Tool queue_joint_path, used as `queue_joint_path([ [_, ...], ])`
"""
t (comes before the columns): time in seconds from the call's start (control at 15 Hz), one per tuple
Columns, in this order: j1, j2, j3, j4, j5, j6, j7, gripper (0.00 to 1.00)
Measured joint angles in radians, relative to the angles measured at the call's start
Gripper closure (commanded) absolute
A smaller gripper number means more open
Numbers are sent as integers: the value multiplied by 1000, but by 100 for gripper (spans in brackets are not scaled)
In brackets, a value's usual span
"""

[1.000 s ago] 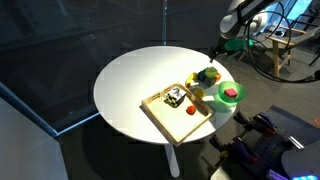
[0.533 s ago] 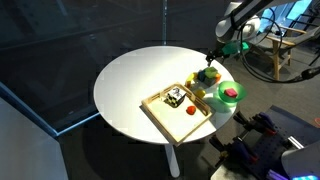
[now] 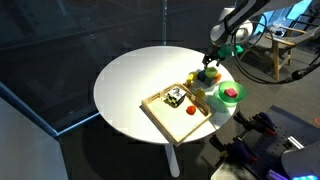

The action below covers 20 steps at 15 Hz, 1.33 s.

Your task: Put the light green block on the tray

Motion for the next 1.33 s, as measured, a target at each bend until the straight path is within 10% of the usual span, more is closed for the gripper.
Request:
queue_joint_path([
  [0.53, -7, 47, 0, 31, 0, 0, -4, 0],
  [0.6, -8, 52, 0, 34, 0, 0, -4, 25],
  [1.0, -9, 73, 0, 45, 0, -4, -4, 68],
  [1.33, -6, 74, 0, 51, 0, -11, 6, 73],
])
